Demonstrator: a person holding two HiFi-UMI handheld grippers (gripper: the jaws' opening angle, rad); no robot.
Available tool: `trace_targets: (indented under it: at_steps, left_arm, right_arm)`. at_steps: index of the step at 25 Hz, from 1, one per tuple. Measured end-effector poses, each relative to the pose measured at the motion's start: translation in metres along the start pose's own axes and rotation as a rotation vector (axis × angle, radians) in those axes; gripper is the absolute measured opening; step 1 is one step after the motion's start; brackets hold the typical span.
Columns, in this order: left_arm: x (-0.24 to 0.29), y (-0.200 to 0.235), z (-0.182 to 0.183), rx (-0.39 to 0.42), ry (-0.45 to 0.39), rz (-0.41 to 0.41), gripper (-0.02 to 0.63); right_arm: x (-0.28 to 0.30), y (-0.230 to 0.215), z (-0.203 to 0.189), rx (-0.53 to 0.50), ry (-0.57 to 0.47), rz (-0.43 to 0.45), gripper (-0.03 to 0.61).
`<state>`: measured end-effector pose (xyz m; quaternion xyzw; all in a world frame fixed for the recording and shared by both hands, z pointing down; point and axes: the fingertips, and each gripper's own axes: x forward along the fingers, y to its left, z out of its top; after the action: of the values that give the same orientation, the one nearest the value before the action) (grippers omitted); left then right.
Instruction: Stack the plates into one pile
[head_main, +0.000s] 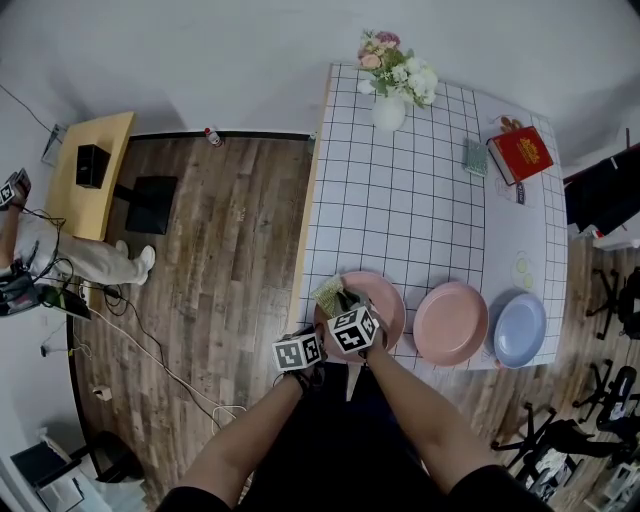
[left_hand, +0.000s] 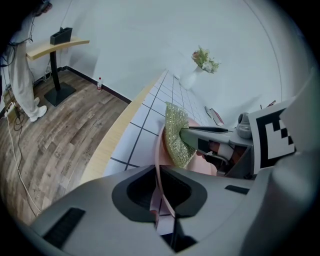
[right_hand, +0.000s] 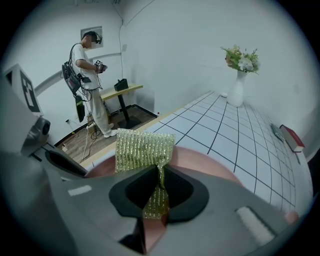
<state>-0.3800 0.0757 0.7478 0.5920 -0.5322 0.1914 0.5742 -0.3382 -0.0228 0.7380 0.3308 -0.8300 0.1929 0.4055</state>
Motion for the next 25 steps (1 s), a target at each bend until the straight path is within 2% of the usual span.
trace_targets:
  at_steps: [5, 12, 25]
  left_arm:
    - [-0.001, 0.001, 0.000, -0.005, -0.008, 0.007, 0.018]
    - [-0.001, 0.000, 0.000, -0.001, -0.022, 0.012, 0.018]
    - [0.000, 0.002, 0.001, -0.009, -0.026, 0.028, 0.018]
  right_arm:
    - [-0.001, -0.006, 0.000, 0.041, -0.001, -0.028, 0.057]
    - [-0.006, -0.041, -0.005, 0.128, 0.036, -0.136, 0.057]
    - [-0.044, -0.104, -0.053, 0.238, 0.147, -0.356, 0.057]
